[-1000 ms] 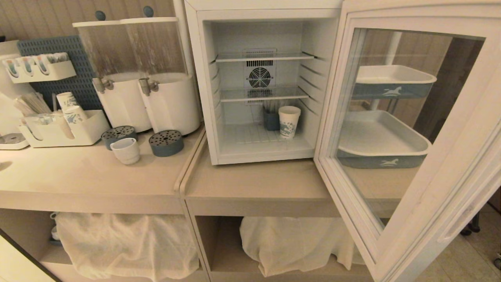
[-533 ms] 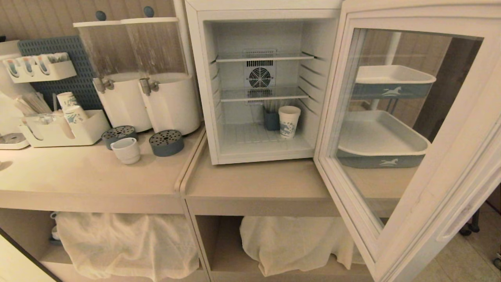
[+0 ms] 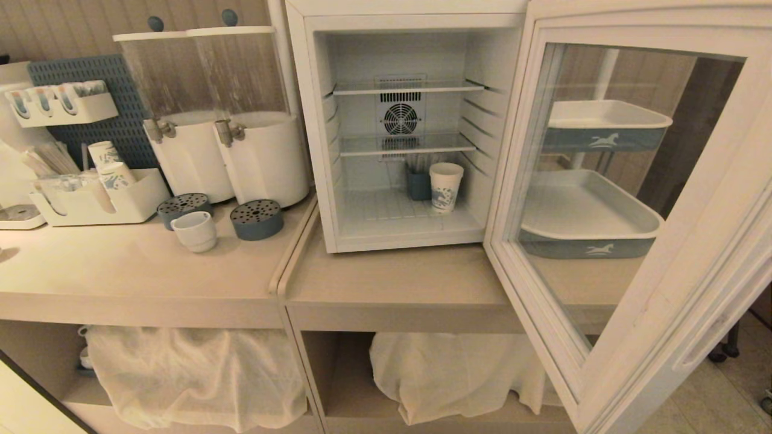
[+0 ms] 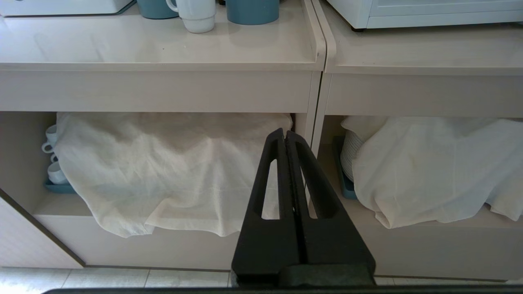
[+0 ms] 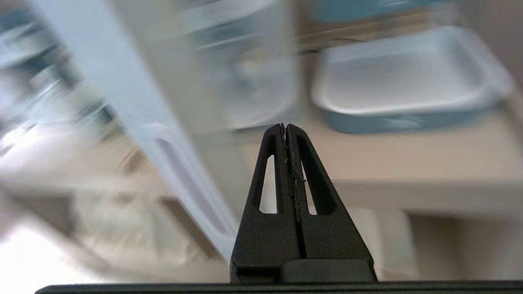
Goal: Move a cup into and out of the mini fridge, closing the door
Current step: Close the freezer door
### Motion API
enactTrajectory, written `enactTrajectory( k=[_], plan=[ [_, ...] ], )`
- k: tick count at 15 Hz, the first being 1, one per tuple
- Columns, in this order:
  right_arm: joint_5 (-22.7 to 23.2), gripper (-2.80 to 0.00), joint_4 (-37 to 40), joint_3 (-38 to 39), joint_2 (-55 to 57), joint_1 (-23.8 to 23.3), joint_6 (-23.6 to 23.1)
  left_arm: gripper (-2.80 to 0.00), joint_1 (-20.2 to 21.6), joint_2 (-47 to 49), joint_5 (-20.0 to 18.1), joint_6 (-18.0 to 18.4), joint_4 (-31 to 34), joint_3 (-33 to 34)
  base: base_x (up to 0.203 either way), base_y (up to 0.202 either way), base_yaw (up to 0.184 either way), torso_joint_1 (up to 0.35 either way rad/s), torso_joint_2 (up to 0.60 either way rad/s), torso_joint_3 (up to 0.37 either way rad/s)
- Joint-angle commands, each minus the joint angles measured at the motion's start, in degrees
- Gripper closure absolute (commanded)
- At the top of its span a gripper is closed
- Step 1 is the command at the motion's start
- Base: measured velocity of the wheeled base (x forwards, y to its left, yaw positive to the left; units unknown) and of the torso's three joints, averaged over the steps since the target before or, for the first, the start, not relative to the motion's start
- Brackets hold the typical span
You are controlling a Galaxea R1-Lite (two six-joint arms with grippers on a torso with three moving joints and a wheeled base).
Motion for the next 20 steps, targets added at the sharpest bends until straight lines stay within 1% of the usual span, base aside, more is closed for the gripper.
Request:
enactTrajectory(
  k=[1, 2, 3, 5, 6, 8, 9, 10, 11, 12, 13, 14, 16, 17, 20],
  plan=[
    [5.29, 0.00, -5.85, -0.16, 8.41, 0.13, -1.38, 0.00, 0.04, 0.02, 0.04, 0.00, 0.00, 0.00, 0.000, 0.000, 0.000, 0.000, 0.00, 0.000],
    [7.25, 0.00, -8.55, -0.10, 10.20, -0.46, -2.09, 0.00, 0.04, 0.02, 0.04, 0.00, 0.00, 0.09, 0.000, 0.000, 0.000, 0.000, 0.00, 0.000],
    [11.29, 0.00, -12.17, -0.07, 12.48, -2.46, -2.51, 0.00, 0.04, 0.02, 0.04, 0.00, 0.00, 0.09, 0.000, 0.000, 0.000, 0.000, 0.00, 0.000],
    [20.88, 0.00, -15.74, 0.06, 14.56, -10.09, -2.78, 0.00, 0.04, 0.02, 0.04, 0.00, 0.00, 0.09, 0.000, 0.000, 0.000, 0.000, 0.00, 0.000],
    [26.20, 0.00, -16.89, 0.15, 15.39, -15.15, -2.87, 0.00, 0.04, 0.02, 0.04, 0.00, 0.00, 0.08, 0.000, 0.000, 0.000, 0.000, 0.00, 0.000],
    [39.69, 0.00, -20.48, 0.53, 17.80, -26.88, -2.97, 0.00, -0.02, 0.02, 0.04, 0.00, 0.00, 0.09, 0.000, 0.000, 0.000, 0.000, 0.00, 0.000],
    [49.04, 0.00, -23.03, 0.98, 19.51, -31.77, -2.99, 0.00, 0.04, 0.02, 0.04, 0.00, 0.00, 0.02, 0.000, 0.000, 0.000, 0.000, 0.00, 0.000],
    [59.17, 0.00, -25.93, 1.56, 21.93, -35.18, -2.99, 0.00, 0.04, 0.02, 0.04, 0.00, 0.00, 0.05, 0.000, 0.000, 0.000, 0.000, 0.00, 0.000],
    [67.26, 0.00, -28.78, 2.01, 25.25, -36.97, -2.97, 0.00, 0.04, 0.02, 0.04, 0.00, 0.00, 0.09, 0.000, 0.000, 0.000, 0.000, 0.00, 0.000],
    [73.02, 0.00, -31.22, 2.27, 28.22, -37.81, -2.89, 0.00, 0.04, 0.02, 0.04, 0.00, 0.00, 0.00, 0.000, 0.000, 0.000, 0.000, 0.00, 0.000],
    [75.07, 0.00, -32.79, 2.15, 30.83, -37.93, -2.80, 0.00, 0.04, 0.02, 0.04, 0.00, 0.00, 0.00, 0.000, 0.000, 0.000, 0.000, 0.00, 0.000],
    [75.67, 0.00, -33.45, 1.54, 32.62, -36.13, -2.75, 0.00, 0.04, 0.02, 0.04, 0.00, 0.00, 0.09, 0.000, 0.000, 0.000, 0.000, 0.00, 0.000],
    [76.08, 0.00, -34.01, 0.12, 36.19, -31.81, -2.90, 0.00, 0.04, 0.02, 0.04, 0.00, 0.00, 0.09, 0.000, 0.000, 0.000, 0.000, 0.00, 0.000],
    [76.13, 0.00, -34.06, -0.75, 37.49, -28.90, -3.06, 0.00, 0.04, 0.02, 0.04, 0.00, 0.00, 0.06, 0.000, 0.000, 0.000, 0.000, 0.00, 0.000],
    [76.13, 0.00, -34.16, -4.24, 42.49, -23.02, -3.51, 0.00, 0.04, 0.02, 0.13, -0.18, 0.00, 0.01, 0.000, 0.000, 0.000, 0.000, 0.00, 0.000]
  ],
)
